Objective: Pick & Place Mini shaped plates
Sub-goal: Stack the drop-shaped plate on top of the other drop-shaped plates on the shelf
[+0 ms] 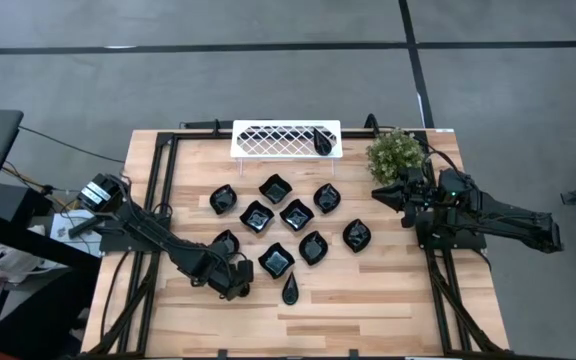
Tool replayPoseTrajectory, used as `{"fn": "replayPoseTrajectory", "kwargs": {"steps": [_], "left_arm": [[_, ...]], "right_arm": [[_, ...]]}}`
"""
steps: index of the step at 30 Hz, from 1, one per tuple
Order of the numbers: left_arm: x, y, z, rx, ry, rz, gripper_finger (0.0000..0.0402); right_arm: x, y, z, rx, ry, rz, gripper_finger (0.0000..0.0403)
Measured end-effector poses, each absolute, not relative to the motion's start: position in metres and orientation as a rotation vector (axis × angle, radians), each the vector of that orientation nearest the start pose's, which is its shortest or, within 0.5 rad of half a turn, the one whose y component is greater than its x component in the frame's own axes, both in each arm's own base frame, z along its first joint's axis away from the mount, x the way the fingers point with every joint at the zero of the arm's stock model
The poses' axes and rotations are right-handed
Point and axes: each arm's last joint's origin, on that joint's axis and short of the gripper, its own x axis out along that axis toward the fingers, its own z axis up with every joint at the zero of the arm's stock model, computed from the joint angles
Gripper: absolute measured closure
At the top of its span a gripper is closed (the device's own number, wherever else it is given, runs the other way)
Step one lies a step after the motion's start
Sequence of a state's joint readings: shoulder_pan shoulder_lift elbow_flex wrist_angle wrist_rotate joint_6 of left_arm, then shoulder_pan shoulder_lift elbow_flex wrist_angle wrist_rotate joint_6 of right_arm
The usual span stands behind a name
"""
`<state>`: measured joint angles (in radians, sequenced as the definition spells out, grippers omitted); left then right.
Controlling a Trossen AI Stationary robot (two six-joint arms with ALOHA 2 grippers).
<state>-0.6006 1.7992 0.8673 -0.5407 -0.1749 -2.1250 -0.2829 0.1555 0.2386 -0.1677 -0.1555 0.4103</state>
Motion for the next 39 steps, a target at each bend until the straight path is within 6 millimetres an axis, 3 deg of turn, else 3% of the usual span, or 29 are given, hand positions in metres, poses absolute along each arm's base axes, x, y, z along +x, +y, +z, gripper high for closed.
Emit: {"fn": "replayPoseTrajectory", "kwargs": {"steps": [9,18,24,39], "left_arm": [[0.237,-0.156,0.112,-1.187,1.012,1.052,0.0396],[0.238,-0.144,0.164,-1.142,0.671,0.876,0.0396],[0.247,-0.124,0.188,-1.082,0.498,0.830,0.0396],[0.297,-0.060,0.207,-0.945,0.332,0.714,0.0396]], "right_arm": [[0.092,-0.022,0.216,0.429,0.055,-0.143,0.0346],[0.092,-0.022,0.216,0.430,0.055,-0.142,0.0346],[0.093,-0.021,0.219,0.482,0.030,-0.128,0.0346],[0.120,-0.007,0.231,0.497,0.011,0.063,0.0346]]}}
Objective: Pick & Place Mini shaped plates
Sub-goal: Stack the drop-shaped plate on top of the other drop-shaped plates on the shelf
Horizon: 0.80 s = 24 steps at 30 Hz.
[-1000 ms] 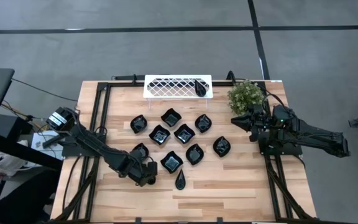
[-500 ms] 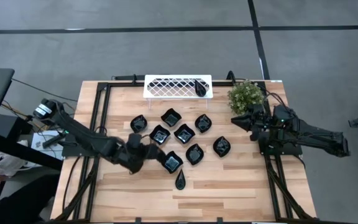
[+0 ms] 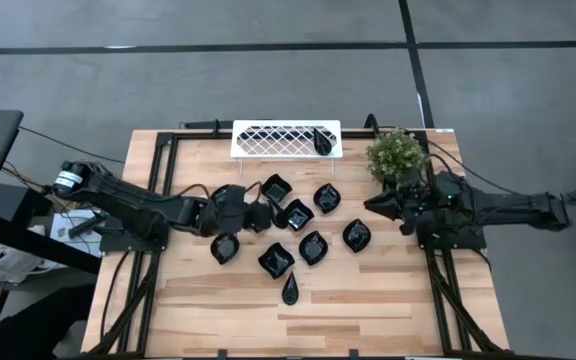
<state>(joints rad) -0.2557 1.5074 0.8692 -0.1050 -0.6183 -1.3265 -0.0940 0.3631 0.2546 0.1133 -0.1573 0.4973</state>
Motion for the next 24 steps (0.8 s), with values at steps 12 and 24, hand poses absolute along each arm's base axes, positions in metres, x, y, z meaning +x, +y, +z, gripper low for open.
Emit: {"fn": "replayPoseTrajectory", "kwargs": {"steps": [12,24], "left_arm": [[0.304,-0.043,0.210,-0.871,0.320,0.710,0.0396],[0.305,-0.032,0.212,-0.773,0.311,0.738,0.0396]], "right_arm": [[0.167,-0.001,0.261,0.325,0.144,0.033,0.0346],[0.227,-0.005,0.284,0.158,0.272,-0.074,0.0346]]}}
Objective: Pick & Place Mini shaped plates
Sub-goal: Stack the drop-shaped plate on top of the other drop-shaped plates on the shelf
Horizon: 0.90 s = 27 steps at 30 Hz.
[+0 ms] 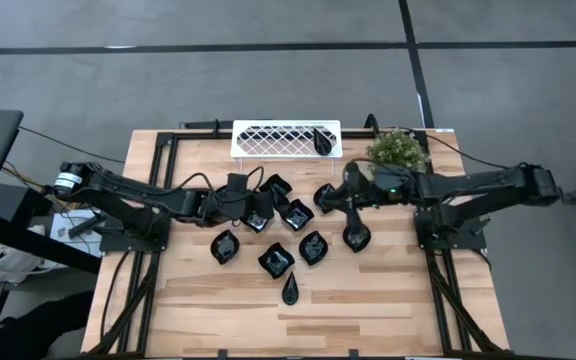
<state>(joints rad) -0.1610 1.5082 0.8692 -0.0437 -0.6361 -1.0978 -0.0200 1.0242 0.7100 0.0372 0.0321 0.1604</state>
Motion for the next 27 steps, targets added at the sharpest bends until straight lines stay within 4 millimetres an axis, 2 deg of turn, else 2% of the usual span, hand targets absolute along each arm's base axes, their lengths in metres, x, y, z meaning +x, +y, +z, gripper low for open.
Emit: {"fn": "replayPoseTrajectory", "kwargs": {"steps": [13,19,27], "left_arm": [[0.305,-0.030,0.212,-0.674,0.321,0.751,0.0396],[0.305,-0.029,0.212,-0.631,0.332,0.742,0.0396],[0.305,-0.029,0.213,-0.544,0.357,0.728,0.0396]], "right_arm": [[0.276,-0.009,0.309,0.087,0.331,-0.144,0.0341],[0.297,-0.011,0.316,0.064,0.388,-0.199,0.0308],[0.326,-0.013,0.316,0.034,0.444,-0.234,0.0265]]}}
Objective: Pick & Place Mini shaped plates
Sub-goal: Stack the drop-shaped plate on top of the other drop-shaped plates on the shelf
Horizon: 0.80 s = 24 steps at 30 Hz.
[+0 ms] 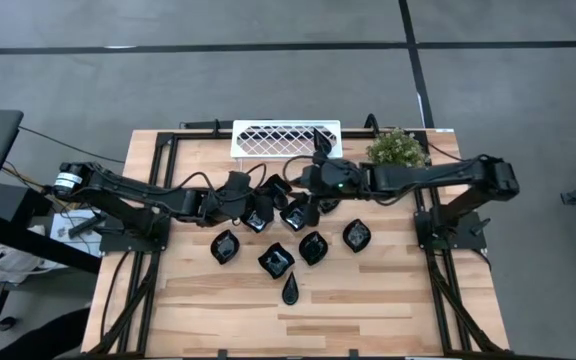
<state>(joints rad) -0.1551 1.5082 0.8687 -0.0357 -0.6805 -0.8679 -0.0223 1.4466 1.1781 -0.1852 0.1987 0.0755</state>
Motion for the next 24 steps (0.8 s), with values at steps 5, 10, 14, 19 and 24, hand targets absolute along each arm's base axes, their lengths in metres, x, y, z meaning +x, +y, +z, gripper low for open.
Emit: {"fn": "replayPoseTrajectory", "kwargs": {"steps": [5,10,14,19,24], "left_arm": [[0.305,-0.029,0.213,-0.520,0.359,0.729,0.0396],[0.306,-0.029,0.213,-0.515,0.354,0.733,0.0396],[0.306,-0.027,0.213,-0.516,0.351,0.743,0.0396],[0.306,-0.020,0.213,-0.523,0.340,0.765,0.0396],[0.307,-0.019,0.214,-0.531,0.327,0.768,0.0396]], "right_arm": [[0.339,-0.017,0.317,0.004,0.484,-0.275,0.0265],[0.349,-0.026,0.310,-0.011,0.559,-0.294,0.0276],[0.349,-0.031,0.314,-0.005,0.553,-0.305,0.0279],[0.347,-0.030,0.317,0.003,0.548,-0.286,0.0280],[0.351,-0.030,0.312,0.029,0.554,-0.283,0.0279]]}}
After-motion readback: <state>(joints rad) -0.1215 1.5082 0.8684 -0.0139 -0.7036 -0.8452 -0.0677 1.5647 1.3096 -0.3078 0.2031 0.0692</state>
